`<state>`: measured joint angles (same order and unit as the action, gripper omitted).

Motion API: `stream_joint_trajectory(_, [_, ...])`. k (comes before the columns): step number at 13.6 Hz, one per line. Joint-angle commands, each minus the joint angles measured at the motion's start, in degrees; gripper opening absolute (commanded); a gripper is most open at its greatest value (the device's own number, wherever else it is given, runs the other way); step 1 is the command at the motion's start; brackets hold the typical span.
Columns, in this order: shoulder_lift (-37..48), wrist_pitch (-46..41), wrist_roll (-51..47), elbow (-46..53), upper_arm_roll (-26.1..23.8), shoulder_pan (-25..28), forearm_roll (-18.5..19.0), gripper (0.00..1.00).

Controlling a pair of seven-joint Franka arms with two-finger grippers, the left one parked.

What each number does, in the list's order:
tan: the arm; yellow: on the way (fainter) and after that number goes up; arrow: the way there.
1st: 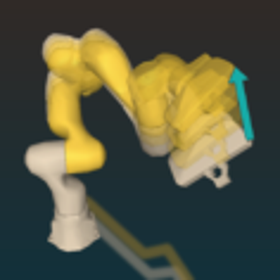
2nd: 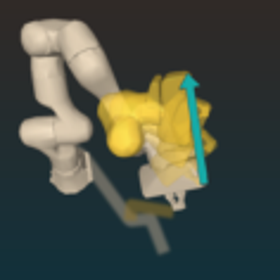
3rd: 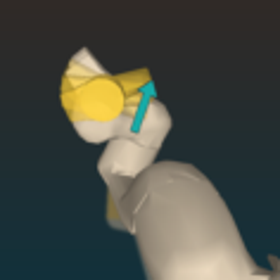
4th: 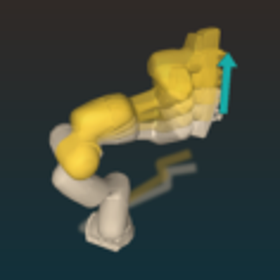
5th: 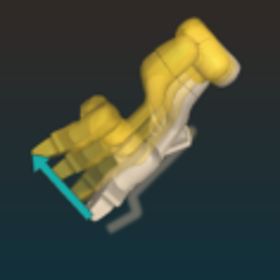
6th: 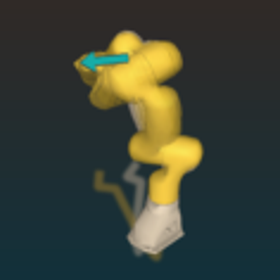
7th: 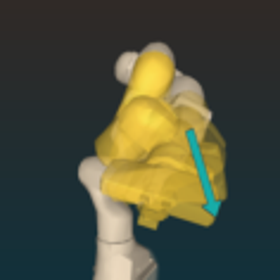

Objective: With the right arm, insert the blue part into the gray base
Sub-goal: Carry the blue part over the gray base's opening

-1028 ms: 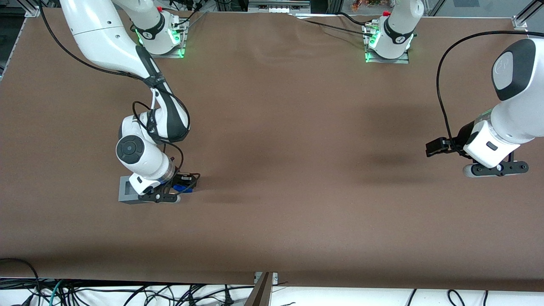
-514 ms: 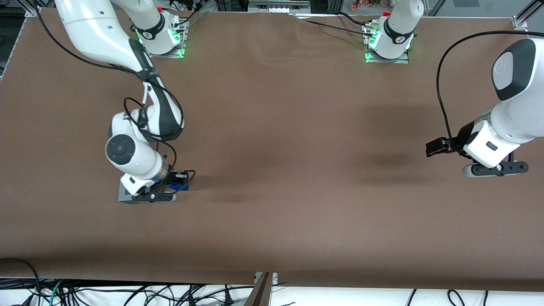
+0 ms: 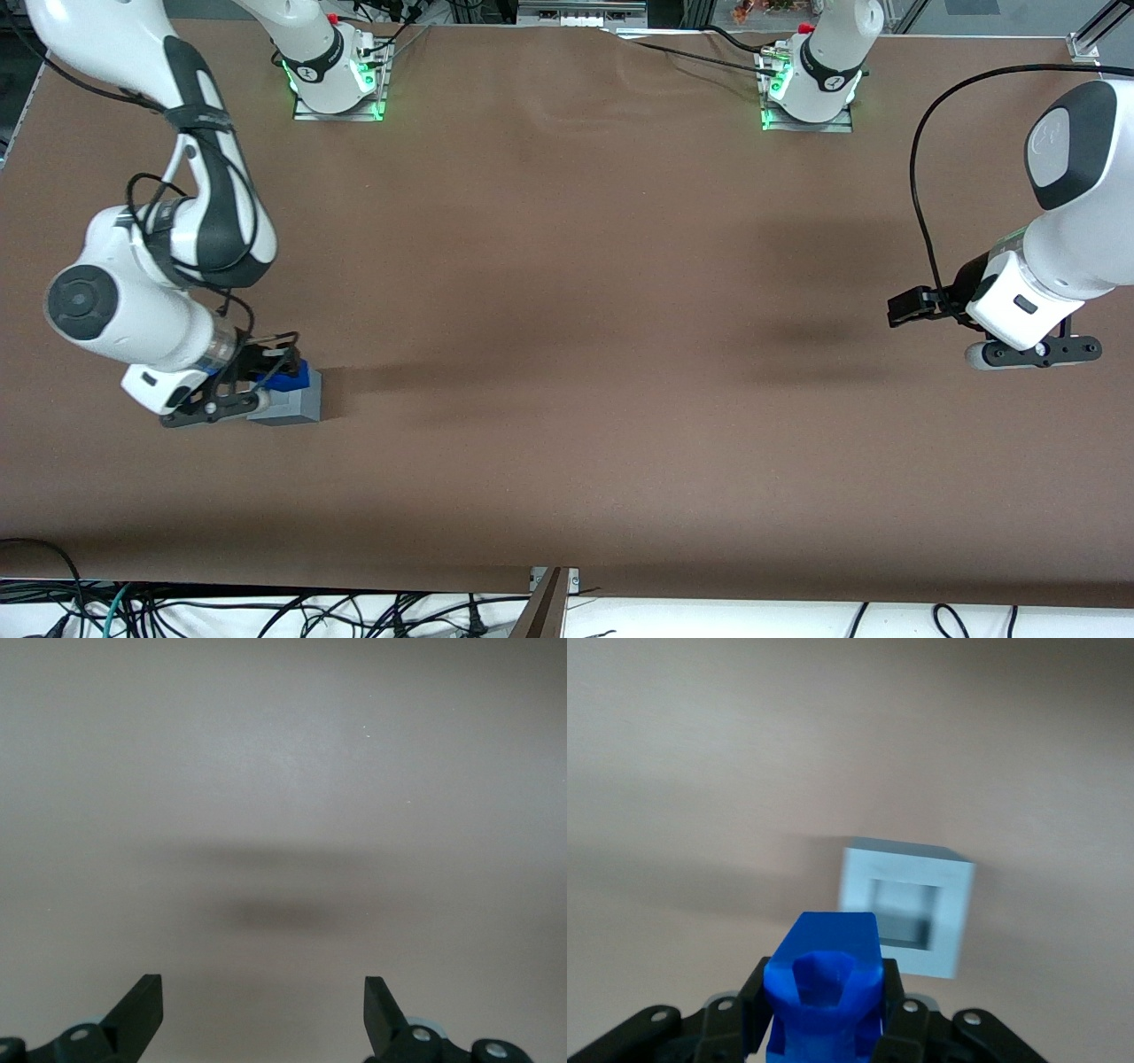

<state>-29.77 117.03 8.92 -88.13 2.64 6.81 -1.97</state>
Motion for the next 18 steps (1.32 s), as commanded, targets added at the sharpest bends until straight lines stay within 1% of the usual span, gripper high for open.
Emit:
stream_joint_trajectory(1, [-0.1, -0.6, 2.2, -0.1, -0.5, -2.2, -0.6, 0.23])
stream_joint_trajectory(4, [-0.8, -0.5, 1.5, -0.1, -0.5, -3.0, -0.7, 0.23])
stream_joint_trajectory(11, [-2.8, 1.7, 1.3, -0.1, -0.5, -3.0, -0.4, 0.23])
stream_joint_trajectory(18, [-4.8, 1.8, 1.3, 2.6, -0.6, -3.0, -0.4, 0.23])
